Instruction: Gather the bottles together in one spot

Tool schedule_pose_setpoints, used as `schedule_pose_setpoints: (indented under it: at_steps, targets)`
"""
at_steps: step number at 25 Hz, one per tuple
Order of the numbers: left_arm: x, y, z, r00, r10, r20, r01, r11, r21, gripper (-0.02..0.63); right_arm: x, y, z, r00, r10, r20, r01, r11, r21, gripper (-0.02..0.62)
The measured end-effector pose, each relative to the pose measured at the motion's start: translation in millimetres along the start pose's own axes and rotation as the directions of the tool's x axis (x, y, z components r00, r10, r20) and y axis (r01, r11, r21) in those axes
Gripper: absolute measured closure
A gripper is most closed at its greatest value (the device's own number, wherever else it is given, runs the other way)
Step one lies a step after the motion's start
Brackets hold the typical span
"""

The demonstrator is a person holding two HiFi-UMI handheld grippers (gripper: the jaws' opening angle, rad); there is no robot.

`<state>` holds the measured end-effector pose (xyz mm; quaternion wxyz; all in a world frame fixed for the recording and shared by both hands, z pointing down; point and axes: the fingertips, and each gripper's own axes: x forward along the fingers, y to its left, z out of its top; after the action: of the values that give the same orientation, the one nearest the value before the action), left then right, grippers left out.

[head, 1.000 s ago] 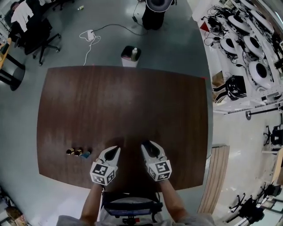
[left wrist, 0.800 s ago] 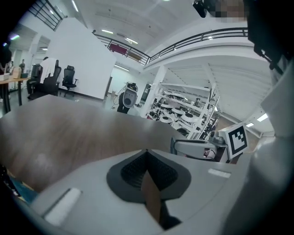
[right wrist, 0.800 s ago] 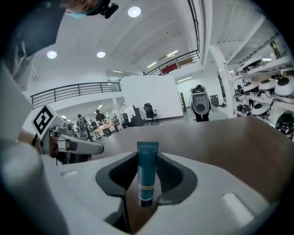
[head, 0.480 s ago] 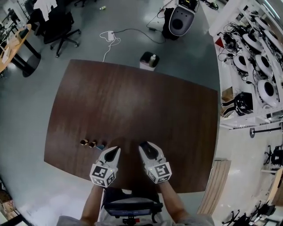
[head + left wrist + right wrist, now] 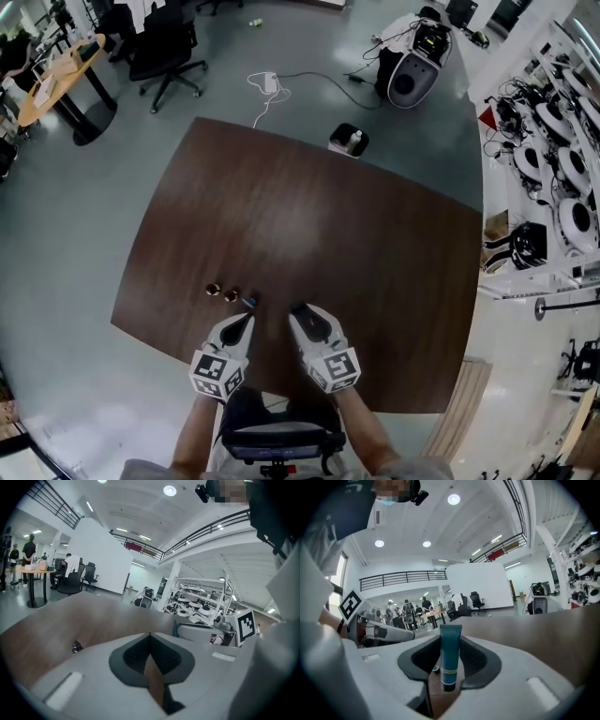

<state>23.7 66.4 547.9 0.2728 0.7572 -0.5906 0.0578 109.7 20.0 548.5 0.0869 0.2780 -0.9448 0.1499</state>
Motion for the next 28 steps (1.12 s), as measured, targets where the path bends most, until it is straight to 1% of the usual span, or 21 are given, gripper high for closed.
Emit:
schedule_pose_setpoints:
  at_steps: [4,8,13,20,28]
  targets:
    - [-16,13,-1,1.0,0.016,0.014,-0.016,1.0,-0.006,0.604,9,21,5,0.999,0.036,0.023,-0.035,0.999,-0.018,0.469]
    - [-24,20,-6,0.999,0.024,0.023,-0.024,1.0,-0.007,0.604,16,31,16,0.996,0.061,0.067,-0.058,0.998,-0.04,0.468]
    - [-28,31,-16,0.999,0.038,0.032,-0.037,0.999,-0.008,0.604,25,34,9,0.992,0.069,0.106,-0.064,0.996,-0.056,0.468]
    - [-28,50,-32,0.997,0.054,0.056,-0.054,0.999,0.002,0.604,39,36,-9,0.989,0.079,0.125,-0.07,0.995,-0.073,0.468]
    - [-19,59,-45,0.996,0.051,0.071,-0.052,0.999,0.015,0.604,45,30,-23,0.984,0.078,0.158,-0.065,0.994,-0.084,0.468]
